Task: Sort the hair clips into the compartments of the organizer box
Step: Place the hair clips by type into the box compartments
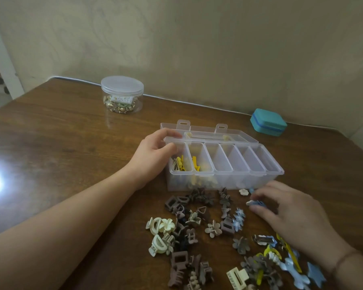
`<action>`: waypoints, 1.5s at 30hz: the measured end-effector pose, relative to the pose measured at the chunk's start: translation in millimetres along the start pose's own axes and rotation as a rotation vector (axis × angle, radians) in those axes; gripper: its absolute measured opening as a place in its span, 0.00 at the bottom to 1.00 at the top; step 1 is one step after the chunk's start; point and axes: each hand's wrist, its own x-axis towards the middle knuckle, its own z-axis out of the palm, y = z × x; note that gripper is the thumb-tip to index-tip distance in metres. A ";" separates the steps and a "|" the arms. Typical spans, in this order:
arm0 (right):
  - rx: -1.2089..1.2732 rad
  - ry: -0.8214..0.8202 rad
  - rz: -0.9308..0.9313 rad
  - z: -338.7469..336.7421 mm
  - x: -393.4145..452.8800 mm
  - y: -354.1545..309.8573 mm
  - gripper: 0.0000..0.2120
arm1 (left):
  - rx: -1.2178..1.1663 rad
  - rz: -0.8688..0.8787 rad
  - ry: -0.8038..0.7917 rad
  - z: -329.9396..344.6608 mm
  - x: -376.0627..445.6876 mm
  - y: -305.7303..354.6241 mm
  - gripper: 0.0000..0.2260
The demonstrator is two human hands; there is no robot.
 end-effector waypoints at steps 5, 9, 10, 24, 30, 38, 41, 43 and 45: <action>0.576 0.124 0.021 -35.5 13.1 -21.8 0.02 | -0.001 -0.002 0.008 0.6 0.8 -1.3 0.21; 0.821 0.197 0.024 -47.9 57.2 -40.2 0.01 | -0.001 -0.005 0.006 -0.2 1.6 -1.4 0.23; 0.831 0.196 0.045 -44.4 68.2 -43.4 0.02 | 0.001 -0.004 0.004 -0.5 1.5 -1.6 0.23; 0.428 0.095 0.129 -35.5 26.0 -10.8 0.07 | 0.018 -0.009 -0.003 -0.6 1.3 -1.7 0.20; 0.462 0.486 0.194 -27.5 -9.4 -14.3 0.04 | 0.019 -0.010 0.000 -0.3 1.2 -1.3 0.19; -0.050 -0.029 0.343 -1.0 12.7 -7.8 0.16 | 0.028 -0.003 0.006 -0.5 0.5 -1.0 0.17; -0.091 -0.023 0.309 -2.2 10.8 -9.7 0.13 | 0.020 -0.011 -0.010 -0.6 0.2 -1.1 0.18; -0.099 -0.037 0.283 -3.8 8.4 -11.6 0.10 | 0.015 -0.011 -0.010 -0.9 0.1 -1.0 0.18; -0.064 -0.069 0.280 -4.9 7.9 -13.1 0.06 | 0.011 -0.013 -0.011 -1.0 0.2 -1.1 0.18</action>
